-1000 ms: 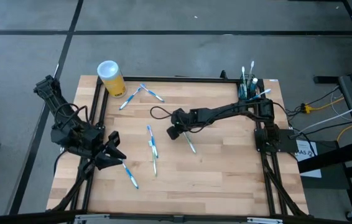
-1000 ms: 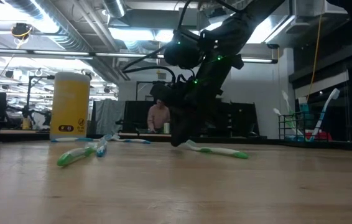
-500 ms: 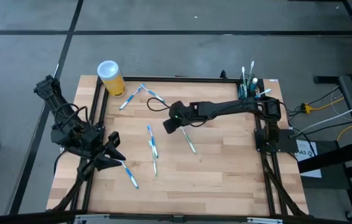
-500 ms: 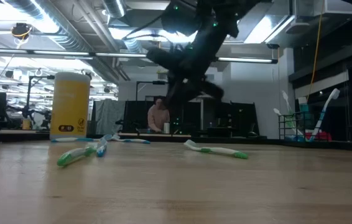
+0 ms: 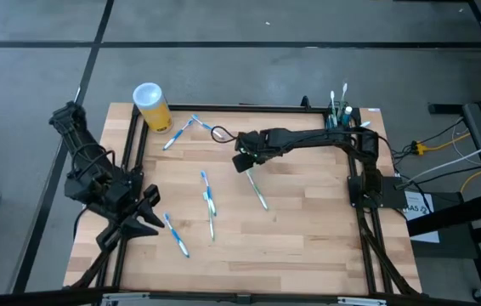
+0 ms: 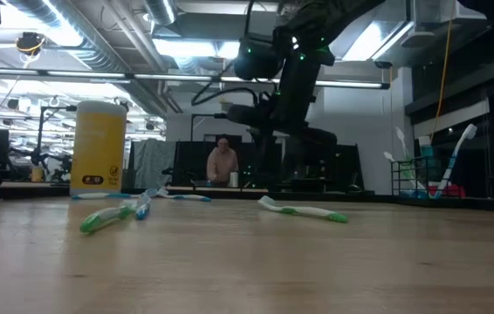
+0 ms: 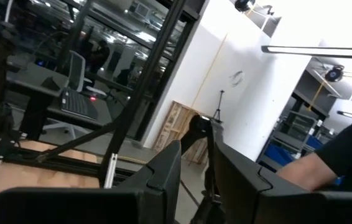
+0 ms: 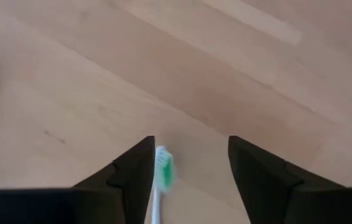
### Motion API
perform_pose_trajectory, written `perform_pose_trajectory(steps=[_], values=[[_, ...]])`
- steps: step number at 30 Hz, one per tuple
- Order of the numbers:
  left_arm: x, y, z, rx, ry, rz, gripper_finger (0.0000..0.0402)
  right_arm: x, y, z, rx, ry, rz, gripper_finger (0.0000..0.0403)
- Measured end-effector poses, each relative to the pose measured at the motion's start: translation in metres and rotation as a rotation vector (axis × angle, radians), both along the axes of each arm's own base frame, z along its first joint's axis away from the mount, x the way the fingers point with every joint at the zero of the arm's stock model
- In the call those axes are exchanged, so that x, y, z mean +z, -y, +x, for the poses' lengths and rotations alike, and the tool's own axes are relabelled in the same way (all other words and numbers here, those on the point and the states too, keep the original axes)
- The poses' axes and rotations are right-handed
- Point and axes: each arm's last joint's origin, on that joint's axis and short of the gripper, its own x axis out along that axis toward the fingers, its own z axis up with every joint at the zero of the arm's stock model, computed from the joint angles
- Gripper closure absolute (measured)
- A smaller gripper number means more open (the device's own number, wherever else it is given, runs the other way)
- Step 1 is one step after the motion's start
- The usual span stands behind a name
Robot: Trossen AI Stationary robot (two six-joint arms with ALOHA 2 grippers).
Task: Pick & Place toothbrushing station
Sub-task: Put the green toothbrush into the mesh organizer
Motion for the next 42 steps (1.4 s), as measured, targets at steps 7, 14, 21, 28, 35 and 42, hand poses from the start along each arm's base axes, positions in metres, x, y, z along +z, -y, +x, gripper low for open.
perform_pose_trajectory(steps=[7, 14, 21, 28, 35, 42], values=[[0.0, 0.003, -0.004, -0.019, 0.001, 0.005, 0.0311, -0.009, -0.007, 0.004, -0.009, 0.001, 0.065, 0.021], [0.0, 0.005, -0.007, -0.034, 0.001, 0.005, 0.0311, -0.022, -0.018, 0.008, -0.002, -0.014, 0.093, 0.0221], [0.0, 0.006, -0.009, -0.047, 0.002, 0.003, 0.0311, -0.04, -0.024, 0.014, -0.005, -0.023, 0.11, 0.0221], [0.001, 0.006, -0.01, -0.05, 0.006, -0.004, 0.0311, -0.049, -0.03, 0.02, -0.006, -0.012, 0.115, 0.0232], [0.003, 0.003, -0.012, -0.05, 0.015, -0.012, 0.0311, -0.05, -0.034, 0.019, 0.012, -0.025, 0.117, 0.0309], [0.004, 0.002, -0.012, -0.034, 0.013, -0.013, 0.0311, -0.051, -0.05, 0.023, 0.097, -0.011, 0.106, 0.0375]])
